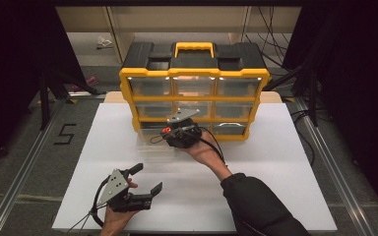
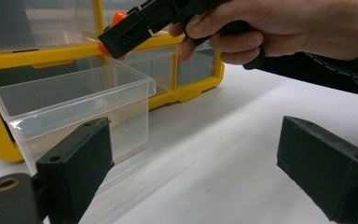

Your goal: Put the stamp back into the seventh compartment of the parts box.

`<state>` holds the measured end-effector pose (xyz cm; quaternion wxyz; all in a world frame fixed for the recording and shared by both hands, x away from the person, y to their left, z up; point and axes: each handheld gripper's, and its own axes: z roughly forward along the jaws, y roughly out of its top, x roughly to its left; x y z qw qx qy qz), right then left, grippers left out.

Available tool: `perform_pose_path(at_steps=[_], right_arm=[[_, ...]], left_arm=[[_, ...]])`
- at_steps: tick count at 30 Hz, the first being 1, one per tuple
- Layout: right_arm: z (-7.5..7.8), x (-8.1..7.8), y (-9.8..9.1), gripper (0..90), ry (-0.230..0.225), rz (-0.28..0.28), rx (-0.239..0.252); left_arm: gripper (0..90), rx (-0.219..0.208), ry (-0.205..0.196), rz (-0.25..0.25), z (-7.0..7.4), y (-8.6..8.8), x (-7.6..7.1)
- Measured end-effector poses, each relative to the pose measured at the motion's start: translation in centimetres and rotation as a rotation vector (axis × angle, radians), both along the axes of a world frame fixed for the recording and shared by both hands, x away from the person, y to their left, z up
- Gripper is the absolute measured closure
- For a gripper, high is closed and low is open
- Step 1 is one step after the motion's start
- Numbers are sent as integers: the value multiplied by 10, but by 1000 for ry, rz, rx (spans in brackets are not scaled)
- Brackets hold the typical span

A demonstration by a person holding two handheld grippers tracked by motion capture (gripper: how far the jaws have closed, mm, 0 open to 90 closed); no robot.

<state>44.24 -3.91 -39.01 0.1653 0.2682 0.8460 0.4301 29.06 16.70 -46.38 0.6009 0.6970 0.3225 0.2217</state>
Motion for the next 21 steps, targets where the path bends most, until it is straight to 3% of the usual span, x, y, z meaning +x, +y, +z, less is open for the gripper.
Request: perform_pose_path(at_steps=[10,12,13,17,21], right_arm=[[-6,5,5,640,17,-12,-13],[-7,5,7,611,22,-12,-14],[-7,5,8,528,24,-15,-17],[-3,4,6,490,-9,-21,-3],[1,-1,1,448,-13,-18,1]], left_arm=[[100,0,2,1,0,0,0],[100,1,3,0,0,0,0],[100,1,3,-1,0,0,0],[100,1,6,-1,0,0,1],[99,6,6,-3,0,-1,0]])
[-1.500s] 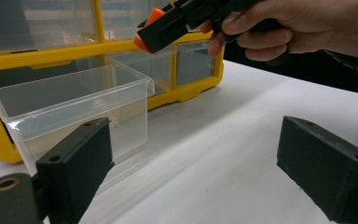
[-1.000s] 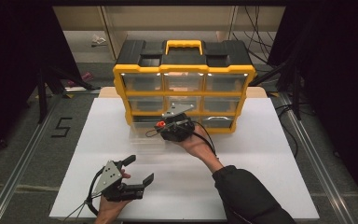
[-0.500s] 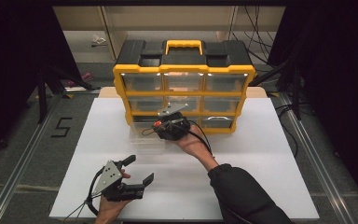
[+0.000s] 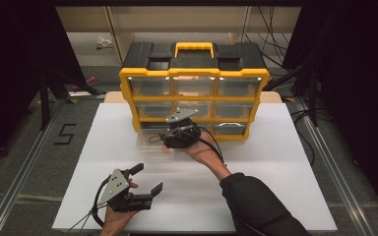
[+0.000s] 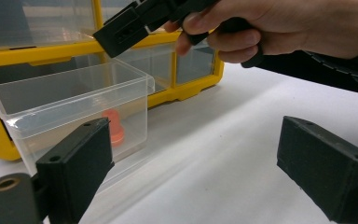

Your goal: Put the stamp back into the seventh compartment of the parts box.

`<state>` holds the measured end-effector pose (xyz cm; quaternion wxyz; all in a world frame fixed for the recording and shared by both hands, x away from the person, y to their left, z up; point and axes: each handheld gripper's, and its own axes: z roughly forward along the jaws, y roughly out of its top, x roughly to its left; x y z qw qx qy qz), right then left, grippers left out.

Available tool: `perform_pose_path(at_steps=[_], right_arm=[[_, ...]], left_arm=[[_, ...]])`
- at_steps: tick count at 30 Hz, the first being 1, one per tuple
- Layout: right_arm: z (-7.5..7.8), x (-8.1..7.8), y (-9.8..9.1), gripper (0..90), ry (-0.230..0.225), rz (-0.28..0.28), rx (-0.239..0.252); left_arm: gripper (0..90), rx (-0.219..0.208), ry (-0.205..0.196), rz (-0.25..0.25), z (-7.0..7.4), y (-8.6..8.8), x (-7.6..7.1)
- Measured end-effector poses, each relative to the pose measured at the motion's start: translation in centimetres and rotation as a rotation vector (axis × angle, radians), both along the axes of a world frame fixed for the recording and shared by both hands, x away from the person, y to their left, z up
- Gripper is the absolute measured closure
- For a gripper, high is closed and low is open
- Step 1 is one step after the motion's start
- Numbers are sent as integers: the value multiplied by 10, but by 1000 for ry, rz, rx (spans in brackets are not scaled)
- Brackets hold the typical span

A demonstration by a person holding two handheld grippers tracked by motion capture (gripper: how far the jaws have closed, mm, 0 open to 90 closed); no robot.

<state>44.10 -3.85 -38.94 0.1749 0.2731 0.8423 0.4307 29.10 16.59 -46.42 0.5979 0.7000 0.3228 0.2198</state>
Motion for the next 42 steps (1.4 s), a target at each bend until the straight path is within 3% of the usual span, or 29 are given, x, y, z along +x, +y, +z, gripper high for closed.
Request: perform_pose_path(at_steps=[10,29,42], right_arm=[[8,-18,-28,366,-38,-4,66],[9,-56,-73,302,-116,-17,204],[4,-78,-95,288,-138,-20,256]], left_arm=[[99,1,5,0,0,-1,0],[99,-7,0,-2,0,0,0],[98,-7,-2,-5,0,-1,0]])
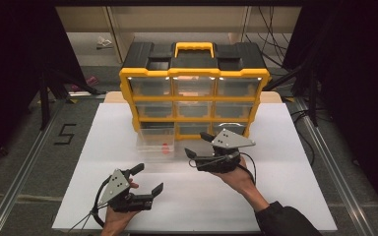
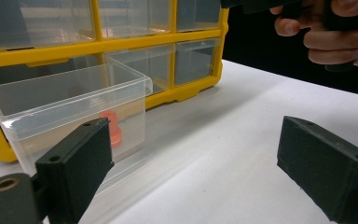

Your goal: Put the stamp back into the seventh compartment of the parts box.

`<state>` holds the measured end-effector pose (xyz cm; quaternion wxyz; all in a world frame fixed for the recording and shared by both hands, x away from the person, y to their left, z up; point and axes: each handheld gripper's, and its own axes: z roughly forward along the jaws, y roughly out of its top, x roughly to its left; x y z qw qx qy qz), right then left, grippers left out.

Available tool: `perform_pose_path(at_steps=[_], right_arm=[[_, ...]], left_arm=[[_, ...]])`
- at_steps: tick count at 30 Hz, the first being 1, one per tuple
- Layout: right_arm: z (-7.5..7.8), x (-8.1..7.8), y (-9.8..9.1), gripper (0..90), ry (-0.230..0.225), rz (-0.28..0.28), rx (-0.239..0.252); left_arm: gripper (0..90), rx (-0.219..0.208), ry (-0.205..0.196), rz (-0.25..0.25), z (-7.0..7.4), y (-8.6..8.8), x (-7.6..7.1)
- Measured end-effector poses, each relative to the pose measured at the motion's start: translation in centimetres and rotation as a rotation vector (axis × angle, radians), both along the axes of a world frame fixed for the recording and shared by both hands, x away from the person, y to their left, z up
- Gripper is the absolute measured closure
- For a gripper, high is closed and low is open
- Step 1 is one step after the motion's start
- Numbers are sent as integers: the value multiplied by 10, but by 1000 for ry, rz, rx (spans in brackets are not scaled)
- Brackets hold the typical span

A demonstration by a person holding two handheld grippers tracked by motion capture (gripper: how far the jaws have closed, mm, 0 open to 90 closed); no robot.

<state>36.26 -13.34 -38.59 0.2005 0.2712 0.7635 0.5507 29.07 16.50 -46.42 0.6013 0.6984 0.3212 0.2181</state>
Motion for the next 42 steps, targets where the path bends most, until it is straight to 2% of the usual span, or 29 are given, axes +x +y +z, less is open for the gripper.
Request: perform_pose_path(at_steps=[12,17,42], right_arm=[[-6,-10,-11,274,-2,-8,10],[-7,-14,-20,271,0,-22,35],[-20,-27,-47,261,-13,-64,59]], left_arm=[[98,-4,-1,-5,0,0,0],[98,-5,0,-5,0,0,0],[94,-5,0,-8,1,-1,-1]])
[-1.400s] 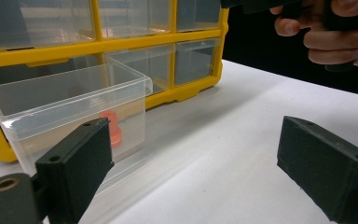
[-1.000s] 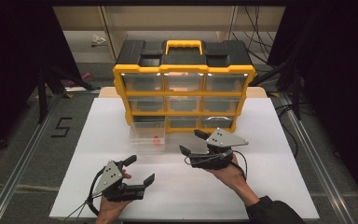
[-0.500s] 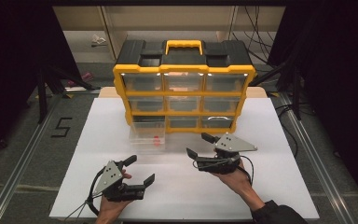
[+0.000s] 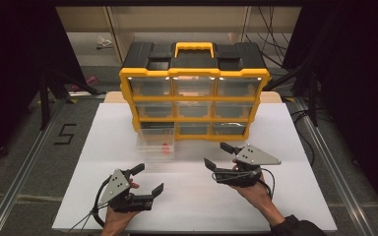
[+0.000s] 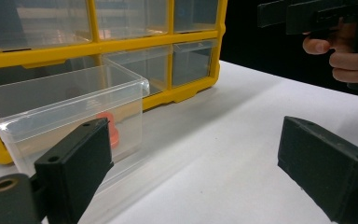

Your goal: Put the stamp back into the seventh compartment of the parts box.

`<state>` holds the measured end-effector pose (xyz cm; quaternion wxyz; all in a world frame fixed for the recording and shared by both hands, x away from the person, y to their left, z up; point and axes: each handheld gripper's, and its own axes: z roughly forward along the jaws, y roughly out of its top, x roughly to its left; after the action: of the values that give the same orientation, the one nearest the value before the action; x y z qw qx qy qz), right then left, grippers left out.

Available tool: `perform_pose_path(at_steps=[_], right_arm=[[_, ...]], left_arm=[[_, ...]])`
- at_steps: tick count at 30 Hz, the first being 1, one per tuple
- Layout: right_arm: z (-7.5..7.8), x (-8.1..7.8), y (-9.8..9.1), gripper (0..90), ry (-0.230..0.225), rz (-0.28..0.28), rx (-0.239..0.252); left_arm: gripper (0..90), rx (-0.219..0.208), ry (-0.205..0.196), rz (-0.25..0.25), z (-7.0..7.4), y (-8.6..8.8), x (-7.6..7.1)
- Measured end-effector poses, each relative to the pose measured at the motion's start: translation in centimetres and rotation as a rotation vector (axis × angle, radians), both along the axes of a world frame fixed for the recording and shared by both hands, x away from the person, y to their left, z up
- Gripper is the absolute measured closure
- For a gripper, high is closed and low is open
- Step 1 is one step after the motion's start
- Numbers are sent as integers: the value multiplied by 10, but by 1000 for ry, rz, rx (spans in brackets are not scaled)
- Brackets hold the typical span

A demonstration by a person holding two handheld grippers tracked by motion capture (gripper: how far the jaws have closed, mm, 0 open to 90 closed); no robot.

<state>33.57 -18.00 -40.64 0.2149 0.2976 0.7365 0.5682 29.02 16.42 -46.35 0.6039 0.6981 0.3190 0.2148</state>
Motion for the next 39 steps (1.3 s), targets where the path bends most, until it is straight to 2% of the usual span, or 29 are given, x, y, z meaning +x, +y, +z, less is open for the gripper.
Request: perform_pose_path(at_steps=[39], right_arm=[[-12,-15,-27,240,-28,-53,50]], left_arm=[[94,-2,-1,-8,1,0,0]])
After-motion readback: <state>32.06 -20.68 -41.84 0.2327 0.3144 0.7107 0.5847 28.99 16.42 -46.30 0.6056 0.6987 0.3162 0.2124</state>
